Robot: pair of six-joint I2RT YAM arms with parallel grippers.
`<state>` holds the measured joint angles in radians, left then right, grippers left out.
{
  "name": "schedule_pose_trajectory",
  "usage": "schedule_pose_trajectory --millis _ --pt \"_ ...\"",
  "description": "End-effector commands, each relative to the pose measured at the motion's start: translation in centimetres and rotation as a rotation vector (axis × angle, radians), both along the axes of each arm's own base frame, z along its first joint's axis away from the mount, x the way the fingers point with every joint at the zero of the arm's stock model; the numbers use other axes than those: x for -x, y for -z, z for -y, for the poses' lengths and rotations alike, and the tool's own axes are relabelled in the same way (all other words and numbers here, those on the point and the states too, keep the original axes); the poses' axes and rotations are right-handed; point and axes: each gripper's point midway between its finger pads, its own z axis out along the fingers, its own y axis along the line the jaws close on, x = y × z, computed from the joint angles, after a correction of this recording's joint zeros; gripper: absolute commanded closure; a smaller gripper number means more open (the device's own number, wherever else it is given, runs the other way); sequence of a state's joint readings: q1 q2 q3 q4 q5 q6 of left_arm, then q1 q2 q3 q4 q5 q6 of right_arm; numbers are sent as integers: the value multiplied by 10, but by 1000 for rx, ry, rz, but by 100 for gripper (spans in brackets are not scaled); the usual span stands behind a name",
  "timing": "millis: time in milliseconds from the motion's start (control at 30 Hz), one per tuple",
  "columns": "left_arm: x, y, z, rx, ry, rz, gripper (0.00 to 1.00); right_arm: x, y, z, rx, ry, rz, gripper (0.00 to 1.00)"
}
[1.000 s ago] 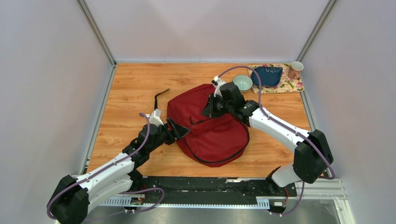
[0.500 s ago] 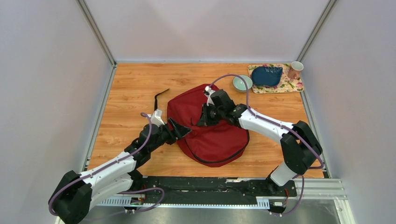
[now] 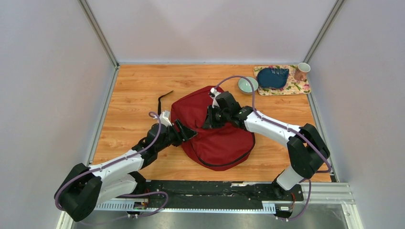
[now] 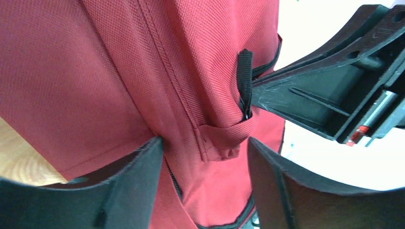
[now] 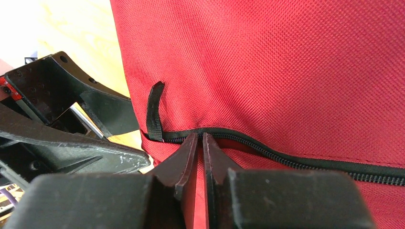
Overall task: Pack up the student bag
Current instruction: Zip the student bag at the center of the board.
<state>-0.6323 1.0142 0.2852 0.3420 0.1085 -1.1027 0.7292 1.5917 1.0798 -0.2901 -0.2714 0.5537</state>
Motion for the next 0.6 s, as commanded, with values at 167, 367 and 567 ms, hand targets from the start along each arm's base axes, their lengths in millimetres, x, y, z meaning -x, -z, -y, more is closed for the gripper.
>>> schedule_pose_trajectory --millis 167,367,567 --pt "-19 -29 14 31 23 88 46 -3 -23 -6 -58 -3 41 88" --pt "-19 -28 18 29 44 86 65 -1 -21 -8 -67 -12 34 88" --pt "-15 -26 19 26 65 85 90 -2 -30 -7 -76 -6 54 83"
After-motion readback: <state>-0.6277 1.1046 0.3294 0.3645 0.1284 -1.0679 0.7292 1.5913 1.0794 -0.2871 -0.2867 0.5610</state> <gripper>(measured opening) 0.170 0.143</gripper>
